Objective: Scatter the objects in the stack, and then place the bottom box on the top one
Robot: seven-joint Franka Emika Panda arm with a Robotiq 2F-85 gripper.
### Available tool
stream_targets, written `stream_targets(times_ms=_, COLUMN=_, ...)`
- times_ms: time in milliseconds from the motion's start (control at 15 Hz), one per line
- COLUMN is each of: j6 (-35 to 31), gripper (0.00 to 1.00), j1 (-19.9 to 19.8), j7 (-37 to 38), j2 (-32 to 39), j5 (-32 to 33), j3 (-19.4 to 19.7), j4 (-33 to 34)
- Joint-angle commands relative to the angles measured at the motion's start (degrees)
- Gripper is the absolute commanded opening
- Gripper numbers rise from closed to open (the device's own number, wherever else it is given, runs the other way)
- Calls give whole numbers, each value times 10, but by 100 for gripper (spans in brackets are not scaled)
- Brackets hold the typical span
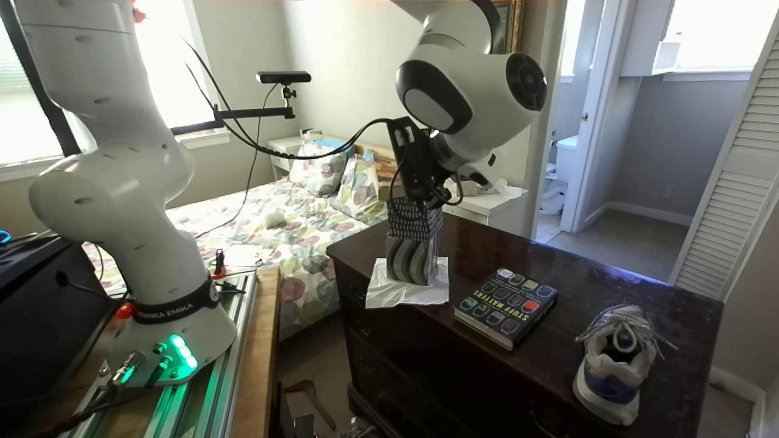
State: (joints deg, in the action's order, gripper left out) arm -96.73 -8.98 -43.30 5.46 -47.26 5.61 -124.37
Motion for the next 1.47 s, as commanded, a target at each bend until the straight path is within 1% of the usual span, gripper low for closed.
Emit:
stream_targets(times_ms=0, j6=33, gripper=100, j1=3, j7=-38, j2=17, j5=-28, j3=-1, j4=1)
stream_targets(times_ms=400, j6=57, gripper=100, j1=7, j7=-64, j2=54, j5=-38, j3=-8, j4=11)
stream_targets(times_ms=933, j6=60, gripper=100, j1=13, j7=-54, j2=73, j5=-77, j3=-19, j4=15)
stream_targets(times_ms=1000, j6=61, gripper=75, j1=14, j7=-53, j2=73, j5=-80, j3=-20, j4=16)
stream_targets(times_ms=1067, j6=63, gripper=74, j1=14, j7=-55, j2=73, j5=-83, j3=-20, j4=15)
stream_targets(times_ms=1267, j6=68, gripper=51, j1=14, j7=-55, j2=73, j5=-84, j3=-19, j4=16)
stream_targets(times_ms=1400, j6=68, gripper=38, j1=14, j7=-56, j2=71, j5=-84, j3=-19, j4=15)
